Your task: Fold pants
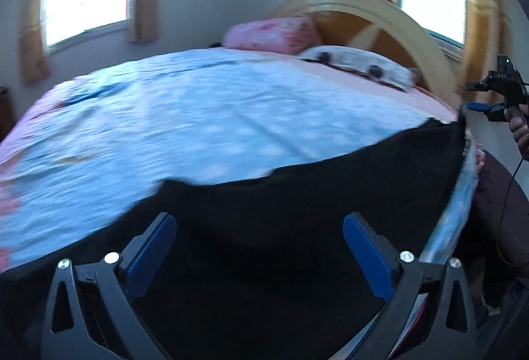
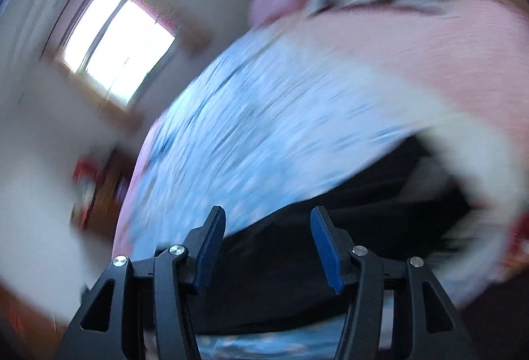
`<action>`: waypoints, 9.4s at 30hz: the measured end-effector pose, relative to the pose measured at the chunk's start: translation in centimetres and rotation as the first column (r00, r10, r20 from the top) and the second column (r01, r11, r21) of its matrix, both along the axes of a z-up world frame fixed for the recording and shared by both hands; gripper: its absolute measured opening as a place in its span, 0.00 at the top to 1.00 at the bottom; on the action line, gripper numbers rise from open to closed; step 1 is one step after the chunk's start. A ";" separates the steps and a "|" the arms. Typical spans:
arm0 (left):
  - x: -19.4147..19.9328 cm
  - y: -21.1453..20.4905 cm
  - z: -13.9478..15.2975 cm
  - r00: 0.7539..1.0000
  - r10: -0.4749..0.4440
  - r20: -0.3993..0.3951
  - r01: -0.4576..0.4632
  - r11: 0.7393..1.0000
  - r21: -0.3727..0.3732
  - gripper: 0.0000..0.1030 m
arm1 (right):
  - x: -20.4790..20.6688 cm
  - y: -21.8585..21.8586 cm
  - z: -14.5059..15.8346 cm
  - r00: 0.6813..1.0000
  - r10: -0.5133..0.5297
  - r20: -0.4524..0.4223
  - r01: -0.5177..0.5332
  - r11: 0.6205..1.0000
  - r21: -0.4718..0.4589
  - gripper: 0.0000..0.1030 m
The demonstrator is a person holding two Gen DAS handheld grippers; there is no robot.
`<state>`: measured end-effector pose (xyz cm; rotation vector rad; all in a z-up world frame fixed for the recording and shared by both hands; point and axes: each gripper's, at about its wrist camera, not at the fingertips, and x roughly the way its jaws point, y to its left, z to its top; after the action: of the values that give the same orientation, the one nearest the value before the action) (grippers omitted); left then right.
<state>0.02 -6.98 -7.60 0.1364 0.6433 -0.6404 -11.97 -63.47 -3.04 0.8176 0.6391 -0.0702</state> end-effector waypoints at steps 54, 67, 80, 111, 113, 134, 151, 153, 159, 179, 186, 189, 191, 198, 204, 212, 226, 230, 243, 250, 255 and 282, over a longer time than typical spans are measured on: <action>0.7 -6.2 -5.4 0.988 -0.119 -0.098 0.123 0.992 0.036 0.00 | -2.7 -6.5 -8.7 0.960 -0.266 -0.082 0.274 0.956 0.103 0.90; 0.9 -5.8 -5.4 0.990 -0.098 -0.101 0.102 0.994 0.026 0.00 | -4.2 -5.2 -5.6 0.971 -0.238 0.018 0.237 0.971 0.035 0.93; 0.3 -5.6 -5.2 0.989 -0.118 -0.091 0.121 0.992 0.023 0.00 | -7.2 -6.0 -6.0 0.926 -0.371 -0.071 0.353 0.918 -0.181 0.61; -2.2 -14.2 -2.8 0.991 -0.137 0.000 0.136 0.987 0.088 0.00 | -8.2 -4.9 -7.6 0.965 -0.246 0.088 0.245 0.969 0.020 0.49; -2.2 -15.4 -2.7 0.989 -0.150 0.010 0.148 0.985 0.091 0.00 | -8.5 -5.9 -8.5 0.963 -0.255 0.093 0.248 0.966 0.079 0.49; -1.2 -19.1 -5.3 0.992 -0.114 -0.059 0.121 0.982 0.142 0.00 | -6.6 -5.5 -10.3 0.971 -0.205 0.124 0.191 0.975 0.115 0.49; -0.9 -19.0 -5.4 0.993 -0.105 -0.052 0.111 0.985 0.134 0.00 | -5.3 -6.6 -12.2 0.966 -0.231 0.120 0.197 0.951 0.237 0.63; -0.8 -18.8 -5.4 0.993 -0.103 -0.058 0.109 0.986 0.124 0.00 | -6.2 -6.8 -12.5 0.960 -0.252 0.118 0.208 0.932 0.296 0.63; -0.9 -19.1 -5.5 0.993 -0.106 -0.047 0.111 0.984 0.138 0.00 | -6.4 -6.5 -12.7 0.964 -0.234 0.125 0.188 0.936 0.298 0.63; -0.8 -14.9 -3.7 0.995 -0.044 -0.088 0.044 0.999 0.001 0.00 | -1.7 5.6 -3.7 0.949 0.117 0.294 -0.119 0.993 -0.010 0.86; -1.9 -7.9 -2.1 0.998 0.048 -0.043 -0.050 0.998 -0.035 0.00 | 3.4 16.0 -4.3 0.910 0.323 0.261 -0.329 0.944 -0.021 0.87; -2.1 -4.4 -2.1 0.993 0.105 -0.053 -0.108 0.992 -0.058 0.00 | 5.2 20.3 -5.2 0.887 0.395 0.240 -0.401 0.916 -0.024 0.87; -2.3 -2.1 -2.2 0.988 0.144 -0.065 -0.149 0.986 -0.081 0.00 | 6.0 22.9 -6.1 0.875 0.432 0.219 -0.436 0.899 -0.032 0.87; -2.3 2.0 -2.3 0.969 0.240 -0.060 -0.245 0.964 -0.103 0.00 | 8.0 29.2 -8.6 0.837 0.526 0.151 -0.520 0.850 -0.080 0.87; -1.8 2.5 -2.9 0.967 0.237 -0.094 -0.248 0.961 -0.124 0.00 | 9.0 32.3 -9.7 0.806 0.586 0.079 -0.569 0.805 -0.166 0.87; -1.9 1.0 -3.2 0.974 0.187 -0.130 -0.203 0.971 -0.124 0.00 | 9.8 32.5 -12.3 0.776 0.630 -0.034 -0.626 0.763 -0.162 0.69; -1.0 -5.8 -5.0 0.973 0.114 -0.201 -0.113 0.993 0.015 0.15 | 3.8 22.8 -8.9 0.910 0.415 -0.012 -0.396 0.861 -0.319 0.50; -0.8 -6.8 -5.3 0.976 0.109 -0.191 -0.105 0.994 0.033 0.27 | 3.5 19.7 -9.0 0.947 0.320 0.010 -0.304 0.910 -0.282 0.50; -2.2 -3.7 -3.3 0.970 0.137 -0.201 -0.147 0.988 -0.038 0.91 | 3.2 19.6 -8.6 0.958 0.278 0.074 -0.251 0.932 -0.261 0.50; -2.2 -3.8 -4.6 0.962 0.163 -0.218 -0.157 0.987 0.041 0.81 | 4.1 20.0 -9.6 0.956 0.293 0.031 -0.275 0.925 -0.261 0.50; -2.7 -3.6 -3.9 0.971 0.170 -0.168 -0.162 0.985 0.060 0.75 | 5.1 20.5 -7.7 0.946 0.315 0.075 -0.284 0.918 -0.275 0.50; -4.8 -6.7 -5.0 0.993 0.068 -0.099 -0.062 0.996 0.059 0.30 | 4.4 18.7 -12.5 0.876 0.481 -0.026 -0.482 0.874 -0.067 0.48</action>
<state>-4.74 -13.63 -12.63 0.1349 0.7602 -0.5696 -7.60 -44.75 -15.51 0.5687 0.8296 0.3580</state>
